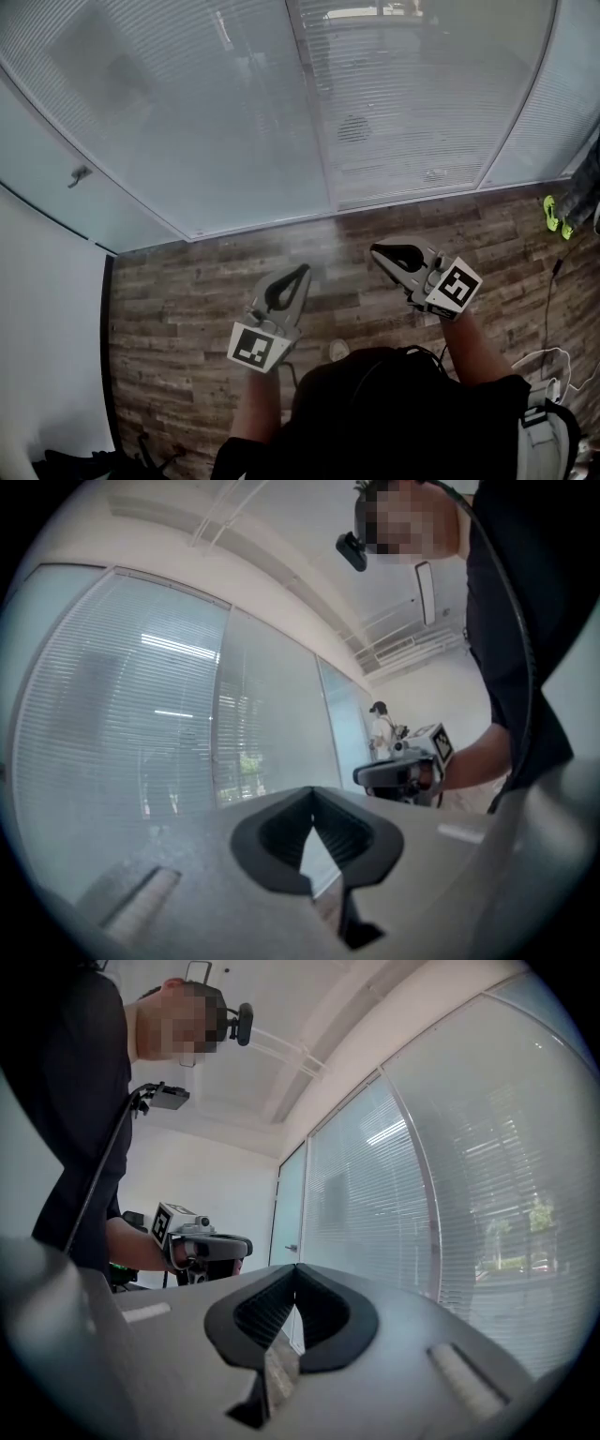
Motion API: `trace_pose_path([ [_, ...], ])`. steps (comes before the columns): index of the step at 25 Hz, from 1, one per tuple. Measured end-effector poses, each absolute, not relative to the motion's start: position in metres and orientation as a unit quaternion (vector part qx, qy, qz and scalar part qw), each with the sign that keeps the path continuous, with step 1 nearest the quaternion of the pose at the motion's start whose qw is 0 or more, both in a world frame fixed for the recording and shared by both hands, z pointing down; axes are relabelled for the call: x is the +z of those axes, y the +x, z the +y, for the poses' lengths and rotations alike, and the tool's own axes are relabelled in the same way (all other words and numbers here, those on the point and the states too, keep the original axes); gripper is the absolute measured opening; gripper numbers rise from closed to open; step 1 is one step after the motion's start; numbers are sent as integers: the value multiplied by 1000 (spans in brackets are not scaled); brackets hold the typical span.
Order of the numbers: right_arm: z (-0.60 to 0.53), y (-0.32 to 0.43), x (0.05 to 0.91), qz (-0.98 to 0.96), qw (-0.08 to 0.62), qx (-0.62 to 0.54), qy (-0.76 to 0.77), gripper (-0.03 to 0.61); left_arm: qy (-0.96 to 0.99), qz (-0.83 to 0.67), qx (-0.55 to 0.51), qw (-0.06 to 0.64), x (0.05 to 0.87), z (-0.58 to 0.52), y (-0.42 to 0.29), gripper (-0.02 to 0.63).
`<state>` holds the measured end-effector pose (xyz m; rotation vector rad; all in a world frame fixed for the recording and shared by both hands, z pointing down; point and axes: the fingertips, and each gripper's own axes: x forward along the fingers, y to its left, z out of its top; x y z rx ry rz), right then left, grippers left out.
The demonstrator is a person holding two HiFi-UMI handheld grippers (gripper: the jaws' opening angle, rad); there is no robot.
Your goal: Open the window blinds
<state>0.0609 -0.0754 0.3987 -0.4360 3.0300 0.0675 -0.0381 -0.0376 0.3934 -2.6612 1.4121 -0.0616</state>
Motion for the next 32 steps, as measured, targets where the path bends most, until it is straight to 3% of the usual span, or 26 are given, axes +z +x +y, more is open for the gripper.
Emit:
trace_pose_path([
  [32, -135, -30, 405, 984, 27, 17, -175, 5, -889, 455, -4, 39, 414, -91, -137, 5],
])
